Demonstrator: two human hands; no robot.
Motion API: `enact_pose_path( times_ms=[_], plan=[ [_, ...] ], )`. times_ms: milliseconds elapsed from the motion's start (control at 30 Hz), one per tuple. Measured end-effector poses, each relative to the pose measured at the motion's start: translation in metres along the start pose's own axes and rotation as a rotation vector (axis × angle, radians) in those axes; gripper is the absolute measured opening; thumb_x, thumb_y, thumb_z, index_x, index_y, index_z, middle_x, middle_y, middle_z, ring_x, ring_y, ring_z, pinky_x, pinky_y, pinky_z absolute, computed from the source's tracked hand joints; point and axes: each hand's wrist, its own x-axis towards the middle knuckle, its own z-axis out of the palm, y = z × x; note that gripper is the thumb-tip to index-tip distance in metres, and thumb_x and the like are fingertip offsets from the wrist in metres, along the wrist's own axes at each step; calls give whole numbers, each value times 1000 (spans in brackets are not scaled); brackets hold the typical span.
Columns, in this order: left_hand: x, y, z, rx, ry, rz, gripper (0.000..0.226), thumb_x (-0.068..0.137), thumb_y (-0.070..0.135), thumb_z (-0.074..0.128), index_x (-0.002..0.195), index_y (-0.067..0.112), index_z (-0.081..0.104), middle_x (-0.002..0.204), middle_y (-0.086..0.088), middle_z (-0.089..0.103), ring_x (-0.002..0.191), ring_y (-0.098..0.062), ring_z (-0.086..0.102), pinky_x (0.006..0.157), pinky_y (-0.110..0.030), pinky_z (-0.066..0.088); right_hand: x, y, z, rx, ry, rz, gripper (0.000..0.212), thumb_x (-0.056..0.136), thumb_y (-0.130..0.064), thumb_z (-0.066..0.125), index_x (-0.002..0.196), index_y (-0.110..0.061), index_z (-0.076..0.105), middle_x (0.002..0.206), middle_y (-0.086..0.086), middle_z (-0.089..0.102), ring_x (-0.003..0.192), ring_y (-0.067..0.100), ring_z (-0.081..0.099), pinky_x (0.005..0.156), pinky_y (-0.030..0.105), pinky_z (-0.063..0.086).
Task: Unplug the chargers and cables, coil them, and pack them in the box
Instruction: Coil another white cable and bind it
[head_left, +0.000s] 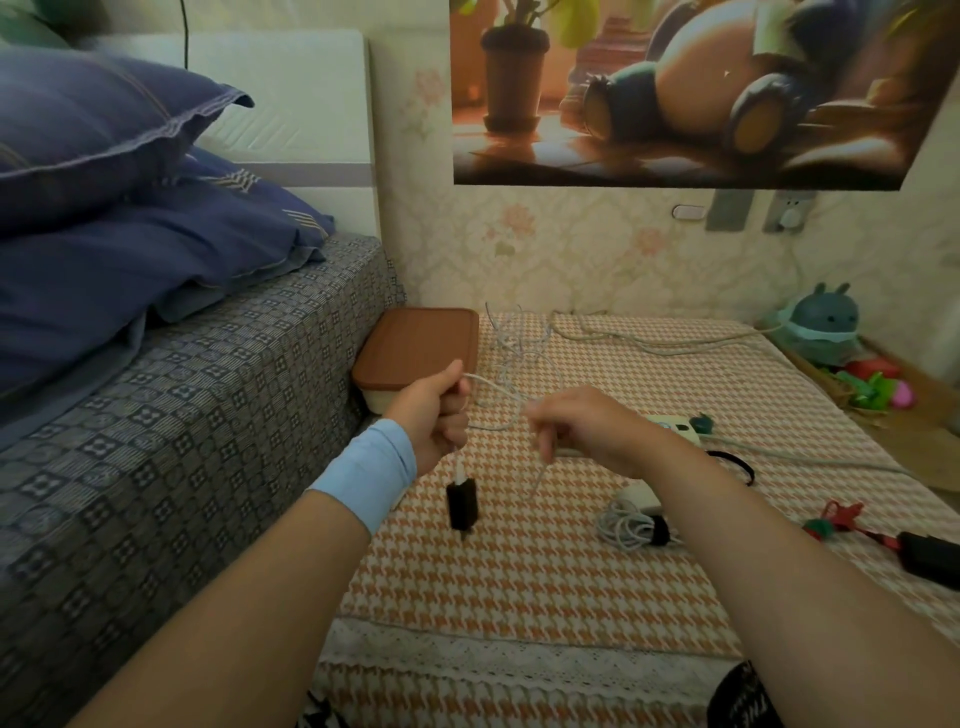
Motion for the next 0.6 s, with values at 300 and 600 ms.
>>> enact_pose_path(
  times_ms=[300,600],
  plan=[
    [-2,0,4,-495,89,-128,41,106,29,35,71,12,47,45,3,36,40,-11,36,48,-23,49,-18,6,-20,-434,39,208,33,98,-33,63,81,-5,70,66,5,71,56,19,61,55,28,48],
    [2,-26,13,730,296,-183,30,102,14,40,110,2,67,92,-11,68,73,-23,57,68,-32,46,-23,3,-22,-629,290,-114,29,106,-35,48,104,-30,76,77,-4,68,72,20,62,68,35,47]
  ],
)
